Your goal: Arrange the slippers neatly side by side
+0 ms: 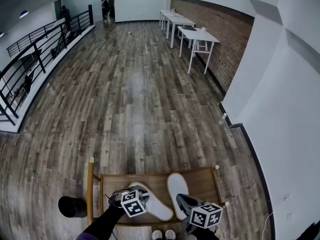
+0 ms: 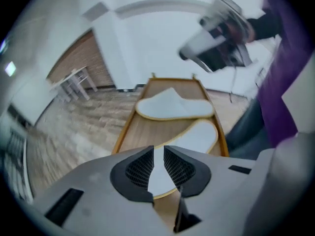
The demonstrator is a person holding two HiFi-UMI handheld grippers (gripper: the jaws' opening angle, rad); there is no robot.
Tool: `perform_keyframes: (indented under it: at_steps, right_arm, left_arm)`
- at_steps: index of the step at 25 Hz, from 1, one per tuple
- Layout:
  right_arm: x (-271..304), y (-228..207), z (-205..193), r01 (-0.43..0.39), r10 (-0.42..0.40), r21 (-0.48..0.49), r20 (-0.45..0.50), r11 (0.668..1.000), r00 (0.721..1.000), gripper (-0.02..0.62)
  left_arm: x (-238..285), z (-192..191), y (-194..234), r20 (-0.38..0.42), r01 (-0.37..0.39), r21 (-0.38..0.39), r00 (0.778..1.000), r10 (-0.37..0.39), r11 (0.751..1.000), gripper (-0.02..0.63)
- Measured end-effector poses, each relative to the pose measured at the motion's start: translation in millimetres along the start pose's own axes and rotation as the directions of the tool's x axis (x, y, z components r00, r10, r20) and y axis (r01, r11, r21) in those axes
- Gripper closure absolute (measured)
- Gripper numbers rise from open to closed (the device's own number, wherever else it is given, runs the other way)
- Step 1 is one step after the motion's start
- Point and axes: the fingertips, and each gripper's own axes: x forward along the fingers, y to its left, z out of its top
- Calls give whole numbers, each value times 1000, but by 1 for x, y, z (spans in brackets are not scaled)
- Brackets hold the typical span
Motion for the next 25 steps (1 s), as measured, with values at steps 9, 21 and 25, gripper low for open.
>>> perform_keyframes:
  at_steps: [9, 21, 25]
  right_arm:
    - [4, 5, 4, -13, 13, -2, 7, 1000, 1000, 598]
    - [-9, -13, 1, 16, -16, 23, 13, 1000, 1000, 598]
    - [-17, -24, 0, 37, -37, 32, 14, 999, 999, 598]
  left_arm:
    - [-29, -13, 33, 205, 129, -961, 928, 312, 246, 478]
    - [24, -51, 13, -181, -86, -944, 942, 281, -319, 417]
    - [37, -51, 9, -205, -125, -938, 952, 227, -323, 417]
